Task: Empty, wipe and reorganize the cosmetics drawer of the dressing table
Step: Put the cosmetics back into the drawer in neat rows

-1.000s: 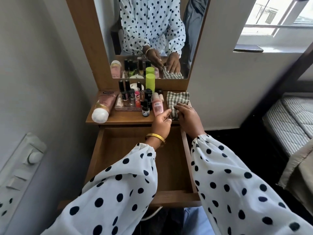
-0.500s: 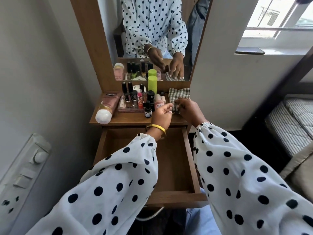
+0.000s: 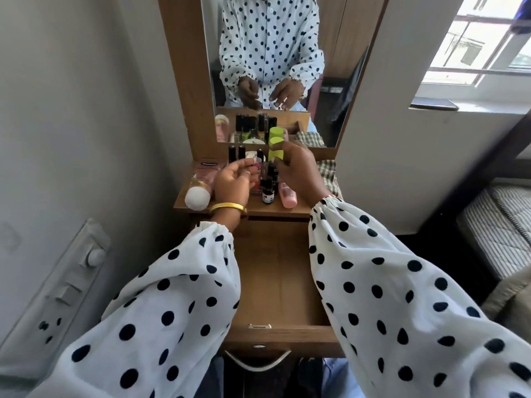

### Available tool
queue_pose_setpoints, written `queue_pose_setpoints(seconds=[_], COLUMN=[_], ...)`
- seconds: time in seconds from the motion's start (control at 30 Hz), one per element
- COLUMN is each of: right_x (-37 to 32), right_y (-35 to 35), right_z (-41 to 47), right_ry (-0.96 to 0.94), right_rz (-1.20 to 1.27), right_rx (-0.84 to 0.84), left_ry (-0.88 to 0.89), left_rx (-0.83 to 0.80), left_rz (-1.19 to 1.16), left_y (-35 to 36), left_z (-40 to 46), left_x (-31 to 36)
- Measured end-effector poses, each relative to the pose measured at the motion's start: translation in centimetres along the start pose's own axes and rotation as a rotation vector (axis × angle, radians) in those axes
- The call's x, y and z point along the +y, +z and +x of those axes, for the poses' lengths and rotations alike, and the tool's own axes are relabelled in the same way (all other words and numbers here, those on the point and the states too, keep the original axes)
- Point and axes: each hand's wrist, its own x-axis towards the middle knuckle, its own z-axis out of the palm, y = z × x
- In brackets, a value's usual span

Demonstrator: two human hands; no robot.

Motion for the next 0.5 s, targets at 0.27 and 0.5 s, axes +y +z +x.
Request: queue_pose_setpoints(seconds=[0.27,0.5], right_x=[-3.0,-3.7], right_y=[2.2,3.3], right_z=[2.3,3.2], right_ry=[-0.083,-0.169], right_rz=[-0.232,-0.568], right_rx=[-0.167,-0.267], left_ry=[0.028,0.136], left_rx=[0.156,-0.024], left_rz=[0.06,0.476], left_y=[-4.5,-4.9], left_z=[3.9,4.5], left_x=[0.9,0.4])
